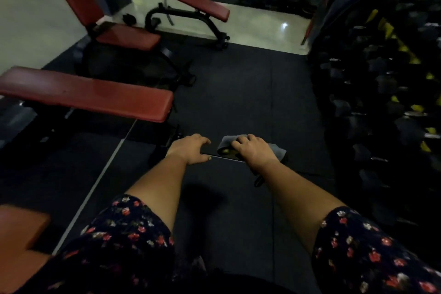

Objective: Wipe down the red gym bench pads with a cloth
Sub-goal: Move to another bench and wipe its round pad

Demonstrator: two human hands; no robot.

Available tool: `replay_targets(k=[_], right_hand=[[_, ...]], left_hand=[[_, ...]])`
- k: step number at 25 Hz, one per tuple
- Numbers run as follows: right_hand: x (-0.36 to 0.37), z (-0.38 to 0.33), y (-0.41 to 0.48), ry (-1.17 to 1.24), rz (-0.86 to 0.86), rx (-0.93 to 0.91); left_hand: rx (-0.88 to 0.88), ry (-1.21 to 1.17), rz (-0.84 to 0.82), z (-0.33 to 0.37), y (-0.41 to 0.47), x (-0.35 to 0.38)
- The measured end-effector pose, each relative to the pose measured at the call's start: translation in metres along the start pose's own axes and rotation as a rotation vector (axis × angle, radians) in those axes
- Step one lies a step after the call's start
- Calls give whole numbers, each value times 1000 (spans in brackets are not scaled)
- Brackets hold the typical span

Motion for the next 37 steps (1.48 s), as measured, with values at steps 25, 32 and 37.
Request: replay_targets(k=[25, 32, 37], right_hand=[[-26, -221, -14, -219, 6, -1108], [2, -280, -63, -226, -81, -1183], [30, -325, -68, -233, -101, -1103]], left_hand=[[-1255, -498, 240, 26, -323, 127], [-1408, -622, 262, 46, -388, 169], [-1412, -592, 214, 18, -422, 210]])
Point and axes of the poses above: each hand's wrist, its own y-axis towards the middle knuckle, its own x-axis out of the palm, z = x × y, the point moved 5 cm from there along y, towards the middle knuckle, and after that the axes turned 2 degrees about -z, right-handed, at the moved point
